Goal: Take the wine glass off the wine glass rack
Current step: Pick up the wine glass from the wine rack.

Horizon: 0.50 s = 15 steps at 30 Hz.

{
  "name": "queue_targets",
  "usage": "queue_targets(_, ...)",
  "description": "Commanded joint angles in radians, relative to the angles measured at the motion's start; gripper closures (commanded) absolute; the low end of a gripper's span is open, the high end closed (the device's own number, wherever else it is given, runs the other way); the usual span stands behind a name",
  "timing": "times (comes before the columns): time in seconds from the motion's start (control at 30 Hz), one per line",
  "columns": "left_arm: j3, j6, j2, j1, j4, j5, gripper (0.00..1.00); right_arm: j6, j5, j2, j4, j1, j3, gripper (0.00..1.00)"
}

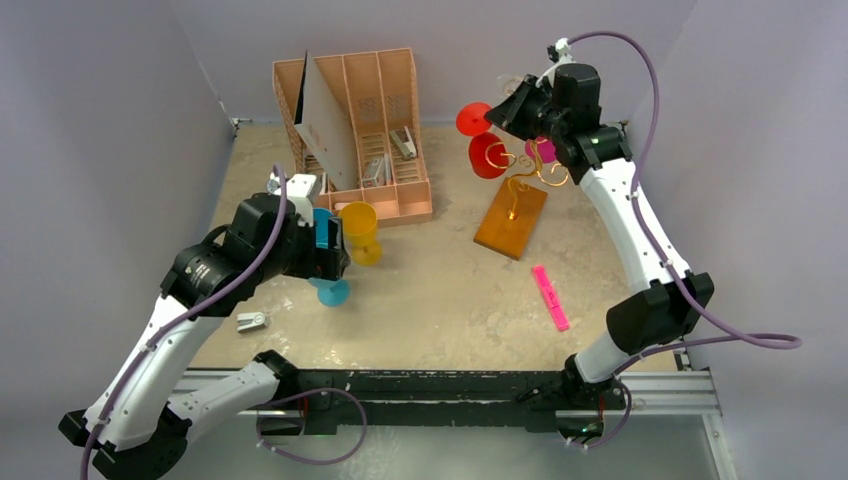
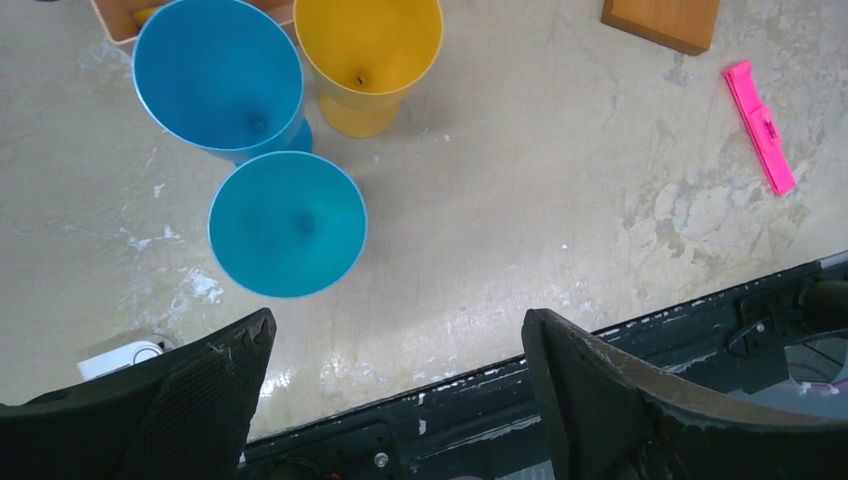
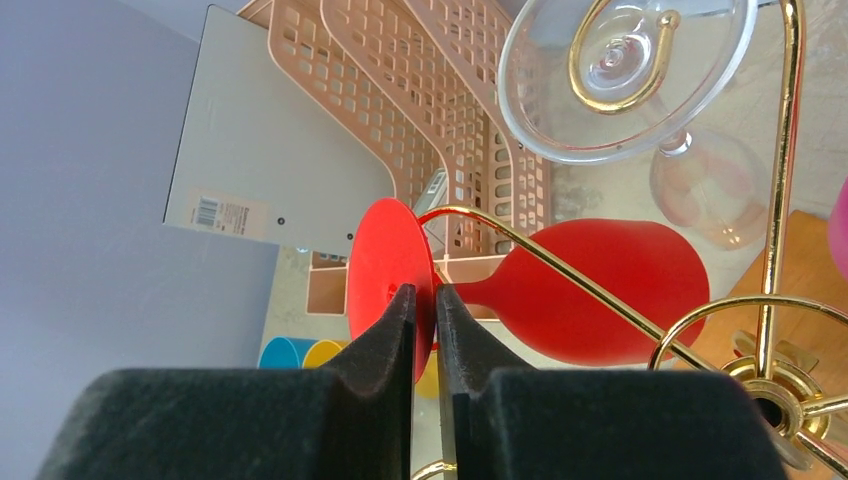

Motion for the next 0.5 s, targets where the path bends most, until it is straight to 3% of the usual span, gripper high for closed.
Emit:
queue_targets(0.0,0.041,-0.015,-0.034,0.002,0.005,-0.059,0.08,-0.027,-0.004,-0.027,-0.046,-0.003,0.000,1.00)
queue_targets(0.27,0.039,-0.022,-0.040,0.003,0.002,-0.057,0.08,0.091,-0.080,-0.024,-0.017,-0.005,0.004,1.00)
queue_targets(0.47,0.043,-0.027,-0.052,0.003,0.000,-0.052,0.08,0.179,-0.051,-0.050,0.042,-0.007,-0.029,1.00)
